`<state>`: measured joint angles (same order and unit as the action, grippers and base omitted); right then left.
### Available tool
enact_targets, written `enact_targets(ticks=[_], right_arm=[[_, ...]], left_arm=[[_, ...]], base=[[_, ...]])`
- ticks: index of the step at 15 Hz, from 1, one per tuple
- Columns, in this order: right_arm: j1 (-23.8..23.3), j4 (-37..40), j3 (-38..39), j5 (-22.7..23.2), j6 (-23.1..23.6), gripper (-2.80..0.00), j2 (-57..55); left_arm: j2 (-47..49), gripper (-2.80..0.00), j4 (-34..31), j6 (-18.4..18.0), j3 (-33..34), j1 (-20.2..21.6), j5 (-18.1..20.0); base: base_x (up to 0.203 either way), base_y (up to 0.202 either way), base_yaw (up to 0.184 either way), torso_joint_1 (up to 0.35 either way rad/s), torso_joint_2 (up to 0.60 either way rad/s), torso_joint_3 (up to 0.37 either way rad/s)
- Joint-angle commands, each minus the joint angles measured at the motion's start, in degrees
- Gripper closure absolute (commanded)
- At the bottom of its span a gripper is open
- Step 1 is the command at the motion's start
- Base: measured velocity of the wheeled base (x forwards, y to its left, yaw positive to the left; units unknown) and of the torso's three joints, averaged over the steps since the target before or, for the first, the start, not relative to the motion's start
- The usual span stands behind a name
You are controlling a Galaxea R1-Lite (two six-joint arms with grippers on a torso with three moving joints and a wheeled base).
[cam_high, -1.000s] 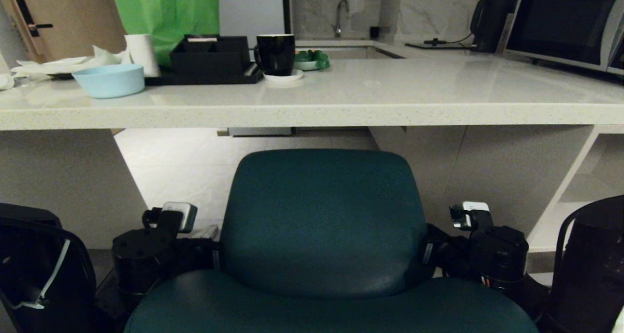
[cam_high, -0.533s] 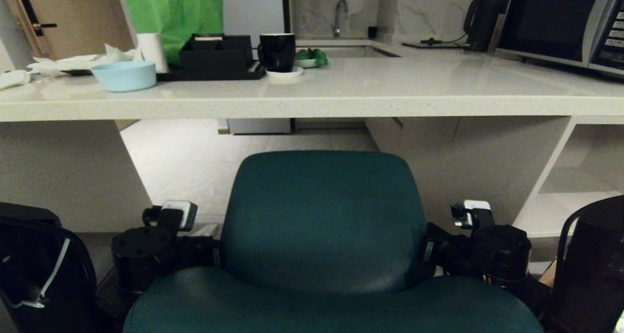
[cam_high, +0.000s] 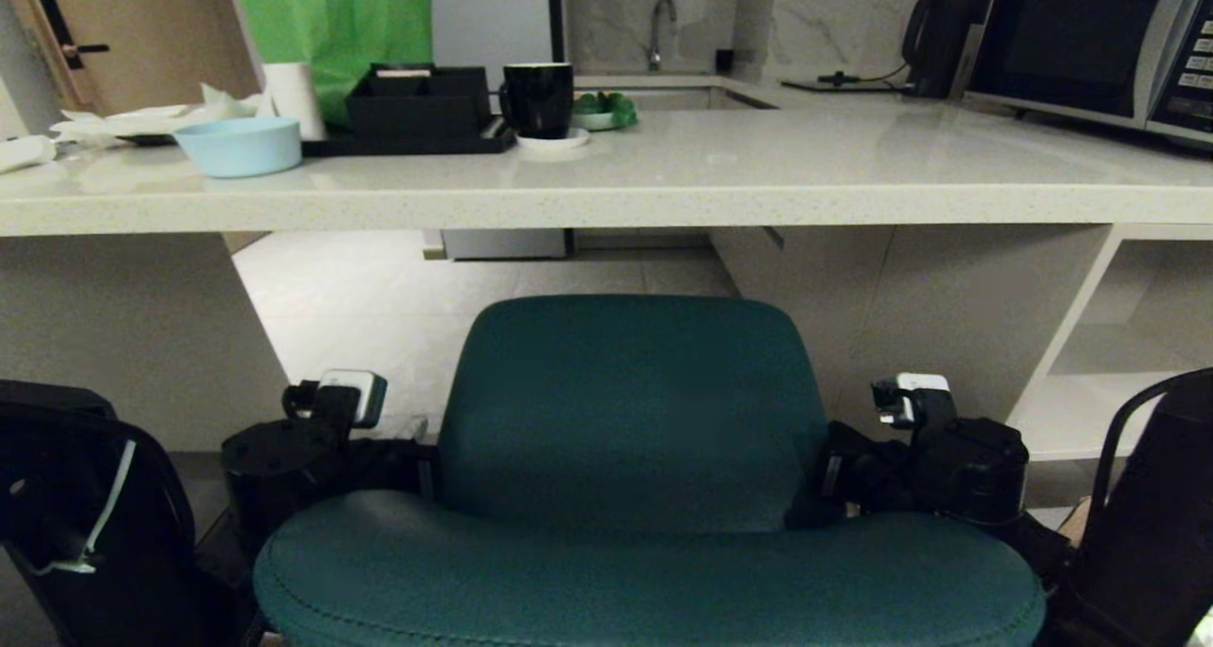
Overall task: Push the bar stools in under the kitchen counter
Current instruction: Pull the blue chair out from under the dining table
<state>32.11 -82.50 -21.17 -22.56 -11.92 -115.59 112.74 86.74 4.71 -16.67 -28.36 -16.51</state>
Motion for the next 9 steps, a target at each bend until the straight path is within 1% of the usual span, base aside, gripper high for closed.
enact_targets(ticks=[1,5,9], right_arm=[[-0.46,-1.08,-1.06,-0.29,-0.21,0.0,1.05],[-4.47,-0.91,-4.92,-0.29,-0.21,0.0,0.89],[-7.59,-0.99,-4.34,-0.1,-0.95,0.0,0.79]], left_arm=[[-0.22,0.0,0.93,0.05,-1.18,0.64,-0.46],[1.33,0.0,0.93,-0.15,-4.4,3.6,-0.33],[3.74,0.0,0.93,0.02,-5.08,7.59,-0.15]], base=[[0.0,0.0,0.0,0.0,0.0,0.0],[0.0,0.0,0.0,0.0,0.0,0.0],[0.0,0.0,0.0,0.0,0.0,0.0]])
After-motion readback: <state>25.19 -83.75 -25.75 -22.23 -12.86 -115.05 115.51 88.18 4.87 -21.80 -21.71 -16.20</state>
